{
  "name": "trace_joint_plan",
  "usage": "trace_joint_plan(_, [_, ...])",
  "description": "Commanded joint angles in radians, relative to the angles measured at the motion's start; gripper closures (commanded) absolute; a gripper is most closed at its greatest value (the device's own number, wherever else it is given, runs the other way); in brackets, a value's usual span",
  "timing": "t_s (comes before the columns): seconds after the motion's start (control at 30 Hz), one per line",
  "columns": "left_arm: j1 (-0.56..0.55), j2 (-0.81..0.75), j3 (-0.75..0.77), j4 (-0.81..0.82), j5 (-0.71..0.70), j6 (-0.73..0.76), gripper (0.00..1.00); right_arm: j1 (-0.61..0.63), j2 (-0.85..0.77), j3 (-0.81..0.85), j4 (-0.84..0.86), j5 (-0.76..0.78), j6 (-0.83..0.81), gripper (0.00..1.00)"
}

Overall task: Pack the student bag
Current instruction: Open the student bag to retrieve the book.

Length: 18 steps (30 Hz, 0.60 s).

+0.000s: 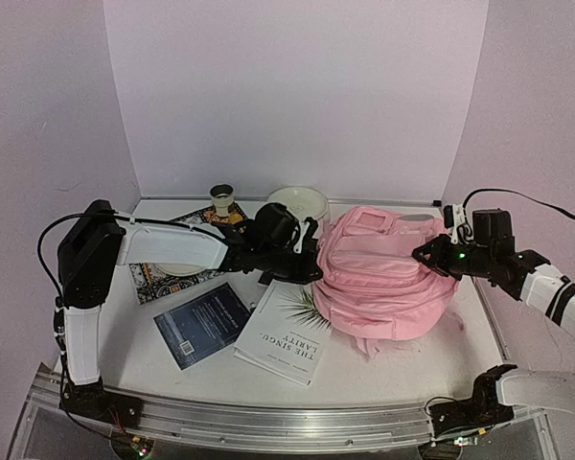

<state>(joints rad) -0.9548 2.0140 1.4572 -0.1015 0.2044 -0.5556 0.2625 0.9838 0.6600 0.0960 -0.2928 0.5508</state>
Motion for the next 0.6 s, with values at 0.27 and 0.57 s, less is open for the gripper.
trace_joint_plan(0.27, [0.108,-0.095,0.180,0.007,-0.087,0.193,1.00,0.027,-0.077,0.109,0.048,-0.371,-0.122,1.00])
trace_joint_plan(0.57, [0.158,-0.093,0.247,-0.003,-0.131,0.284,1.00,0.104,-0.019,0.103,0.069,-0.397,-0.119,1.00])
